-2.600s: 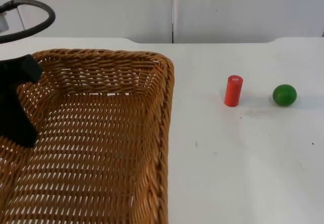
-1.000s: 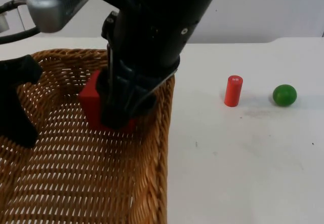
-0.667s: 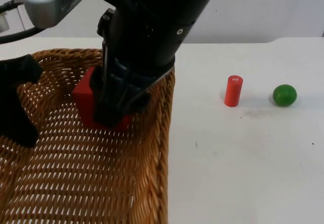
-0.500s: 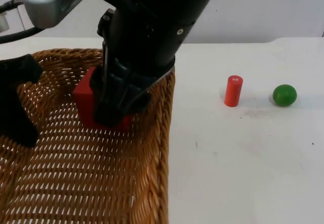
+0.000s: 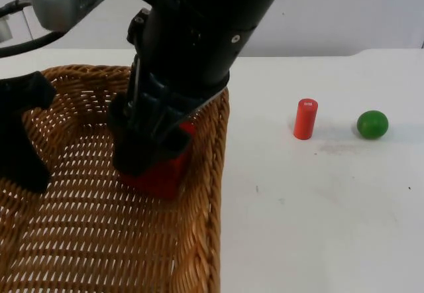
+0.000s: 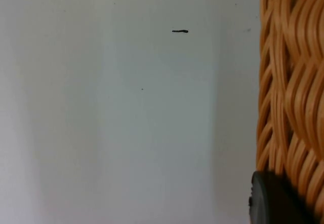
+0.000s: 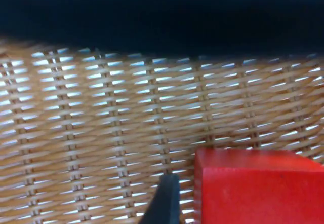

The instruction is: Pick up the basket with the left hand and place the object to the left of the red cylinder into the basket with the right hand.

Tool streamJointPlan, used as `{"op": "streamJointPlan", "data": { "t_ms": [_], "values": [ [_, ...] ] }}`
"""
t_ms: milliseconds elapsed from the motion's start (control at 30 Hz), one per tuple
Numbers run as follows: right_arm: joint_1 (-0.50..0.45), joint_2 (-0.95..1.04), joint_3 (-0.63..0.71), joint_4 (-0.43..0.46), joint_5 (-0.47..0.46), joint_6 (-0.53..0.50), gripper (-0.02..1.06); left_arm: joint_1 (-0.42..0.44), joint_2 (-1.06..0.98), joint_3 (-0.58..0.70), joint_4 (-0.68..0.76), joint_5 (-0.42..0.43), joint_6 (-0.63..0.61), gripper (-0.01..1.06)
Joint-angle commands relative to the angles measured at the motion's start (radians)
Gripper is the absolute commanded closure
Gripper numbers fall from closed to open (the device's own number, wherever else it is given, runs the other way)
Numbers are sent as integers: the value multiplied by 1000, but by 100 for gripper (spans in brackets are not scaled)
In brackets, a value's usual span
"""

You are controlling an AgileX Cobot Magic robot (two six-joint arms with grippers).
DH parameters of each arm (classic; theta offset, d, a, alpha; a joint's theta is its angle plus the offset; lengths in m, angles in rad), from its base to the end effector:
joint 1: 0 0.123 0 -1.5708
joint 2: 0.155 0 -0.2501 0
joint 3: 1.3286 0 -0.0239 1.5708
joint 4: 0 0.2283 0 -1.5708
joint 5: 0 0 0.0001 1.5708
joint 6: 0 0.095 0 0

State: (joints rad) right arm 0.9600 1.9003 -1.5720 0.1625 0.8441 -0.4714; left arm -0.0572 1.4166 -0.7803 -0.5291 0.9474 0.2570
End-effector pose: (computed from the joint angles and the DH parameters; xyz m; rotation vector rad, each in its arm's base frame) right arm 0.2133 0.3247 0.2299 -1.6812 2.0931 0.3540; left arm 0.2173 -0.0515 0.1886 0.0243 2.9569 -0.6462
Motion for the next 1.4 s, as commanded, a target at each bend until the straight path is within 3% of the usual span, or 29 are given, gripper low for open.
{"op": "streamJointPlan", "data": {
  "t_ms": [0, 267, 400, 800, 1133, 1367],
  "values": [
    [4, -38, -1, -4, -10, 11, 28, -3, -10, -2, -36, 7, -1, 105],
    [2, -137, -1, -59, 25, 17, 28, -3, -10, -2, -36, 7, -1, 105],
    [2, -213, -1, -59, 94, 35, 28, -3, -10, -2, -36, 7, -1, 105],
    [2, -381, 14, -61, 143, 117, 28, -3, -10, -2, -36, 7, 4, 105],
    [1, -591, 214, -72, 74, 163, 28, -3, -10, -2, -36, 7, 7, 105],
    [1, -768, 357, -142, 36, 255, 28, -3, -10, -2, -36, 5, 26, 105]
  ]
}}
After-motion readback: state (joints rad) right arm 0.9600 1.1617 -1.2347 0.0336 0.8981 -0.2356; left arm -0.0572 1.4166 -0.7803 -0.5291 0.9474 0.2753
